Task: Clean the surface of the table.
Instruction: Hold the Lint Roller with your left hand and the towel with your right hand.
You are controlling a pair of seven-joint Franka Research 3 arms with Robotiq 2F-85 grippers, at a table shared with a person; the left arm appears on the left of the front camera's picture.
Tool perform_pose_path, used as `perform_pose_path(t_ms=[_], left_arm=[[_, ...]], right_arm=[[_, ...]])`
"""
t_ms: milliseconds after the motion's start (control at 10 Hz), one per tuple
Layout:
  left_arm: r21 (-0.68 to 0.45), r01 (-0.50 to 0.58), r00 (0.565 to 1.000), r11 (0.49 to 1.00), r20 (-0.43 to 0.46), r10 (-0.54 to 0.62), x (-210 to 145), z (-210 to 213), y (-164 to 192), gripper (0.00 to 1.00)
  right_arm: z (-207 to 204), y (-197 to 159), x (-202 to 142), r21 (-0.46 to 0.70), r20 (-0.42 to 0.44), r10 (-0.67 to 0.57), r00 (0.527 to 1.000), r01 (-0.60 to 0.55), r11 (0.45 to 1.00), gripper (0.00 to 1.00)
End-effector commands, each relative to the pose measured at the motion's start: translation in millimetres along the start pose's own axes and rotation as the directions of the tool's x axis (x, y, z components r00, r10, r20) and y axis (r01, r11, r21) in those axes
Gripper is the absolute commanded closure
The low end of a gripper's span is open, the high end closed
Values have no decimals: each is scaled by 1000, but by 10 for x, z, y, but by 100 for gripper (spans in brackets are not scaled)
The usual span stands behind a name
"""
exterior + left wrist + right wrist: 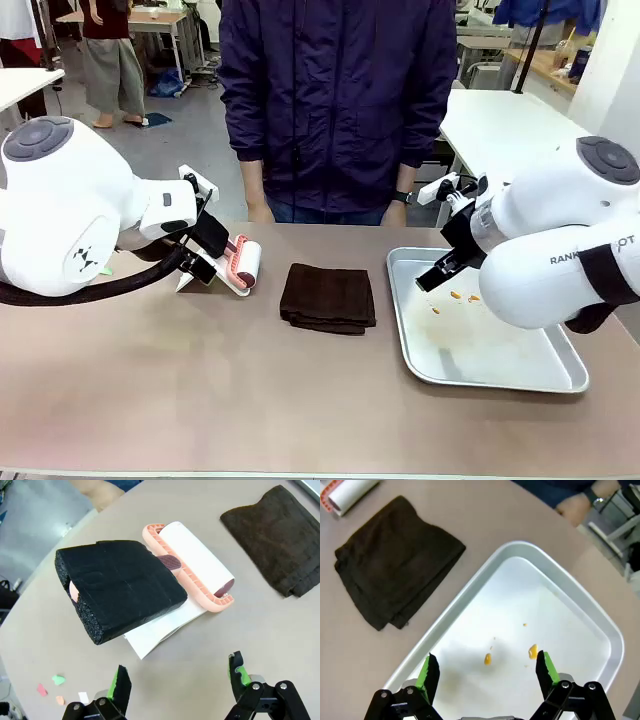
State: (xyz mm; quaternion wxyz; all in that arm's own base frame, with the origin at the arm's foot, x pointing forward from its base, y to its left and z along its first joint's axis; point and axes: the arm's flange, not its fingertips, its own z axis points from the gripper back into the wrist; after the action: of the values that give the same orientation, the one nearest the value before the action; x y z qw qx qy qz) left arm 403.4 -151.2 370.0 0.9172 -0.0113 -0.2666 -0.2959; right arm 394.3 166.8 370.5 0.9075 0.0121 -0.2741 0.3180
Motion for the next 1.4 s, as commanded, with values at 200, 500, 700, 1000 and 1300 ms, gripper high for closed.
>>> perform_pose_path(t_ms=[200,500,700,1000,1300], left_arm=[[0,0,1000,1000,0,0,0,1,0,0],[0,0,1000,1000,0,0,0,1,0,0],[0,0,1000,1000,0,0,0,1,0,0],[0,0,1000,1000,0,0,0,1,0,0],[0,0,1000,1000,0,0,0,1,0,0]], right_arm=[[1,0,1,0,0,0,1000,0,1000,0],[1,0,1,0,0,0,1000,0,1000,0],[1,0,1,0,0,0,1000,0,1000,0],[1,0,1,0,0,0,1000,0,1000,0],[1,0,1,0,0,0,1000,0,1000,0]])
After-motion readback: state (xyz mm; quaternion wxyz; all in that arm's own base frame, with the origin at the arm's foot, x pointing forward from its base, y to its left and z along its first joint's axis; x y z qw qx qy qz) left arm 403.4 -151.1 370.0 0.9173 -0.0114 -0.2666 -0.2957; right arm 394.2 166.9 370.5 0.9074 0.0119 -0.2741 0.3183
